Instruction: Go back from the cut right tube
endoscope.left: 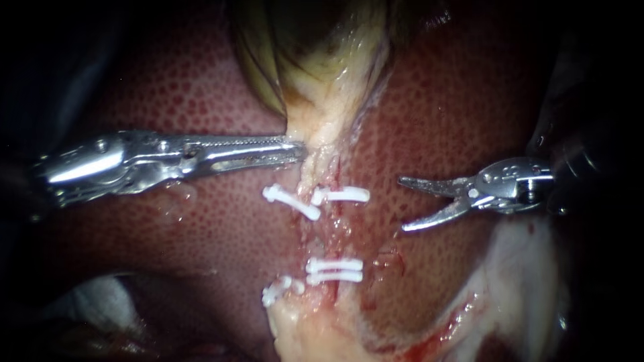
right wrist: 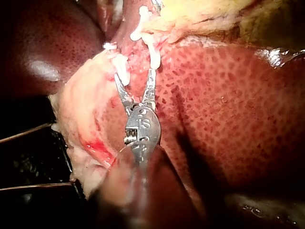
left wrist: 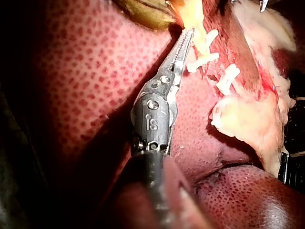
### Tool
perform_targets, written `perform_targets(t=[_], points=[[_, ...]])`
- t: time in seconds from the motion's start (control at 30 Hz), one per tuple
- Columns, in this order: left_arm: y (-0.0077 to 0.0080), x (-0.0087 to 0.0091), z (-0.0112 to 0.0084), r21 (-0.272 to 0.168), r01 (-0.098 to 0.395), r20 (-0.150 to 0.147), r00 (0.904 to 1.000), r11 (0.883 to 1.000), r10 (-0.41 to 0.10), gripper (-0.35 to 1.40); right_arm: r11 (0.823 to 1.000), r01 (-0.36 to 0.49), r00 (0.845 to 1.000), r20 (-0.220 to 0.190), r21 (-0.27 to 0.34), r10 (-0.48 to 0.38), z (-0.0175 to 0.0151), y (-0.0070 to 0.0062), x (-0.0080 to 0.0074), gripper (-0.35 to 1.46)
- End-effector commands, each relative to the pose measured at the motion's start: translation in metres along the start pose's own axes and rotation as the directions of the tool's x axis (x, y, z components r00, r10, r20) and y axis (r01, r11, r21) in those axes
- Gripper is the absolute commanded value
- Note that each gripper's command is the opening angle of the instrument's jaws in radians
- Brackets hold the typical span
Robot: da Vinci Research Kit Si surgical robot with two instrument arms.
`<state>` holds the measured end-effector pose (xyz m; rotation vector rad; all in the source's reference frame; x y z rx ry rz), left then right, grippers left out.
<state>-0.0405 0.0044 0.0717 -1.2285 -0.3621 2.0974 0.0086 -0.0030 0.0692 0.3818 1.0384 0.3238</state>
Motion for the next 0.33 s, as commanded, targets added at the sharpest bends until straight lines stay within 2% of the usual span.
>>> perform_targets(t=[0.03, 0.33], points=[[0.0000, 0.0000, 0.0000, 0.000, 0.000, 0.000, 1.0000, 1.000, 0.000, -0.35, 1.000, 0.000, 1.000, 0.000, 0.003, 0.000, 0.0000, 0.0000, 0.0000, 1.45], [0.0000, 0.0000, 0.0000, -0.004, 0.000, 0.001, 1.0000, 1.000, 0.000, -0.35, 1.000, 0.000, 1.000, -0.001, 0.006, 0.000, 0.0000, 0.0000, 0.0000, 1.45]])
